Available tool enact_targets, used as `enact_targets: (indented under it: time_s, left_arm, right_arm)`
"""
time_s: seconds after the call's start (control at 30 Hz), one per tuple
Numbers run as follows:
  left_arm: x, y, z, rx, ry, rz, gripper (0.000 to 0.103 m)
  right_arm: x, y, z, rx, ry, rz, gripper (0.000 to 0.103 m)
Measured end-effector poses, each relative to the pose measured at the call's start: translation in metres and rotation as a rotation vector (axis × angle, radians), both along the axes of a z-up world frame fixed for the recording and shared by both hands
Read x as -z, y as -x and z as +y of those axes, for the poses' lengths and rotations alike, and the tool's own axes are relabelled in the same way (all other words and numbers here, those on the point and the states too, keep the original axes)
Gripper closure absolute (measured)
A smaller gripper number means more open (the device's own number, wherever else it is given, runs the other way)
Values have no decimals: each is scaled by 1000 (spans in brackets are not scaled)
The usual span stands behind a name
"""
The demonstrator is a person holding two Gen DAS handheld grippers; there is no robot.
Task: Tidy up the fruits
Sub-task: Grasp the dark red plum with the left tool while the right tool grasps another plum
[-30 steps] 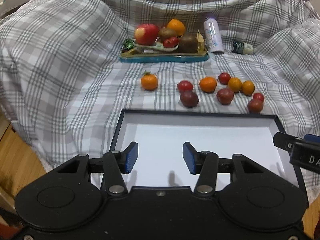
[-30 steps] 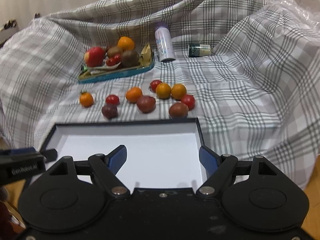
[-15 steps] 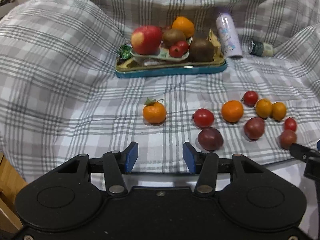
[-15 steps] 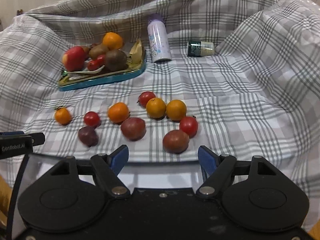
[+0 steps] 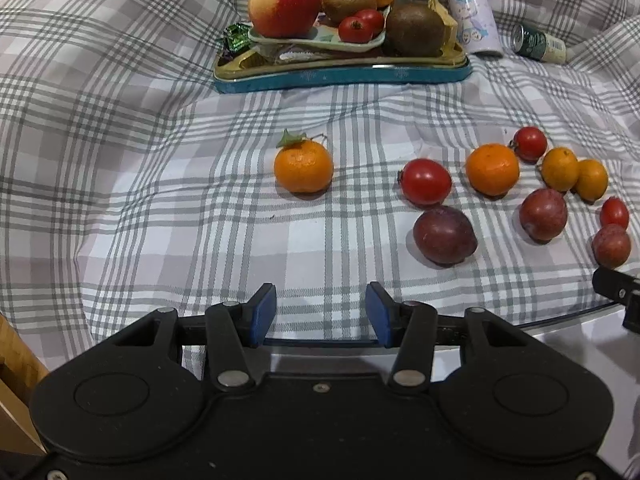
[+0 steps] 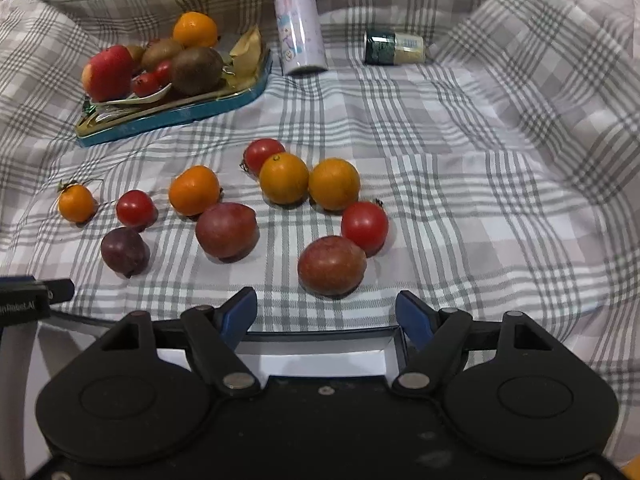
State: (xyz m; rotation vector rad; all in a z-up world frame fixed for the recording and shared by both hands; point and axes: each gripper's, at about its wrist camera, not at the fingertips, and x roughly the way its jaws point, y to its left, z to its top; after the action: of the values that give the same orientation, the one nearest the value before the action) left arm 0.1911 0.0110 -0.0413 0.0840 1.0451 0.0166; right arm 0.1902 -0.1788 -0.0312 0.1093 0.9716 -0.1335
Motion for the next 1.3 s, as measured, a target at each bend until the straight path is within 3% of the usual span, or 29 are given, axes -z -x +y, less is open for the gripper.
enact_targets:
  time_s: [0.1,0.23,0.4,0.6,0.77,1.3]
  left_arm:
    - [0,-1,3,-11,22,-6,46]
    - [0,-2,1,-7,13,-5,46]
    - [-3,-1,0,0,17,-22,48]
    - [-23,-4,-8,81,53,-94,48]
    - [-21,-22,-24,155,103,-57,48]
    - [-5,-38,-54,195,103,-41,46]
  right_arm:
    - [5,-3,-2,10,-6,7,24]
    - [0,-4,0,12,21,-62,24]
    - [6,-19,2,7,23,-46,25]
    - [16,-27,0,22,29,-29,42]
    - [18,-26,0,22,58,-44,50]
    - [19,-26,3,12,80,-64,58]
